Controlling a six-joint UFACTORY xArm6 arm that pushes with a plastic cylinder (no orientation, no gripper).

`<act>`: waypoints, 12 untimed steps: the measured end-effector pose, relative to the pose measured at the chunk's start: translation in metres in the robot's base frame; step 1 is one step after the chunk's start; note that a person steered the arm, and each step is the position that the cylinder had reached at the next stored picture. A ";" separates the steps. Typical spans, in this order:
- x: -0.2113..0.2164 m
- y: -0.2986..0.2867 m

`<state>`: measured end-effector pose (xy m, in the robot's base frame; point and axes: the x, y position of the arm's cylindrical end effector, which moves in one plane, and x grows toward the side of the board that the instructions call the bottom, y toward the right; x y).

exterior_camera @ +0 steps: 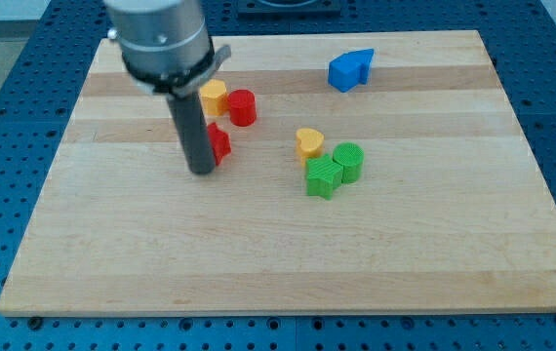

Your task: Slide the heart to the right of the red star

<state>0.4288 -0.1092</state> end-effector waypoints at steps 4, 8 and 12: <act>0.028 0.167; 0.035 0.148; 0.007 0.040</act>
<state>0.4362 -0.0687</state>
